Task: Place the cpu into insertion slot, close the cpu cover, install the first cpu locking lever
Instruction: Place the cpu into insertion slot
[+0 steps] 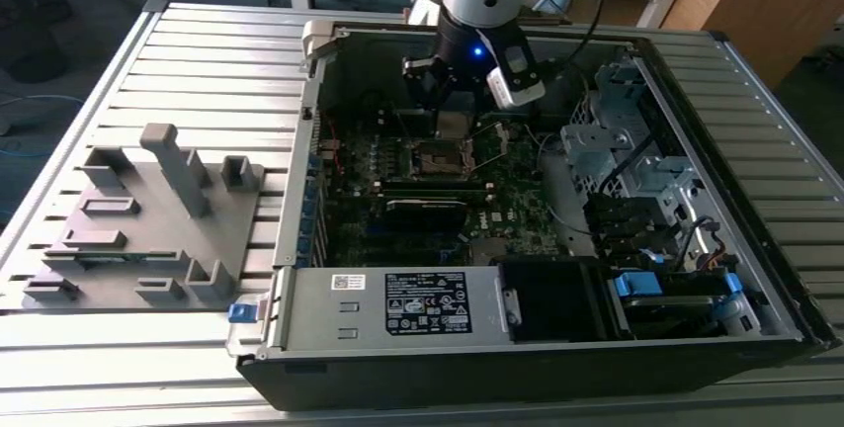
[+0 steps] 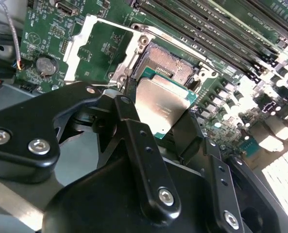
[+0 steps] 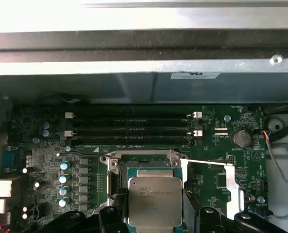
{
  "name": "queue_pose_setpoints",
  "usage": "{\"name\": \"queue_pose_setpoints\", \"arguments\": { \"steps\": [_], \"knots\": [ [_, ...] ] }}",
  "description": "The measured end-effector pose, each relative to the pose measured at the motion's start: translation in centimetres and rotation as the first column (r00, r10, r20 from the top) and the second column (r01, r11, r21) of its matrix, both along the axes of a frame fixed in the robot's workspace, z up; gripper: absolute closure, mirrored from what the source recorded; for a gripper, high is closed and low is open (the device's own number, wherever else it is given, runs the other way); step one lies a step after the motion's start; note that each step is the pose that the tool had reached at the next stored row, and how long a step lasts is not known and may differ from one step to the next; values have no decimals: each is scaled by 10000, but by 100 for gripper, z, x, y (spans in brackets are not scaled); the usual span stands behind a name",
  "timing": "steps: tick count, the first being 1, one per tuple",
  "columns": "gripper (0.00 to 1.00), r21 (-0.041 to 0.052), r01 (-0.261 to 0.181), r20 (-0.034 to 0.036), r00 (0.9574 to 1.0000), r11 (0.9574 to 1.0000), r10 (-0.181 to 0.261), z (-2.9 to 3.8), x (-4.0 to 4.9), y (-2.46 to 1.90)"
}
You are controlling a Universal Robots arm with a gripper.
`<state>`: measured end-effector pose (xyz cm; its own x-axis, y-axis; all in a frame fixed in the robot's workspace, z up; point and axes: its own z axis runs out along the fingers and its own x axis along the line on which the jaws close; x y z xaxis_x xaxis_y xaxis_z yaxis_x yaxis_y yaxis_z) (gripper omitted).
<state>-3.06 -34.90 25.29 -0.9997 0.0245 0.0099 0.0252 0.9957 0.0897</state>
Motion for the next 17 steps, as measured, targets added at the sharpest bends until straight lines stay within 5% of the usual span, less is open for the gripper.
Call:
{"name": "queue_pose_setpoints", "arguments": {
  "steps": [17],
  "knots": [
    [46,-4,-11,40,10000,10000,11,-155,-44,-2]
  ]
}}
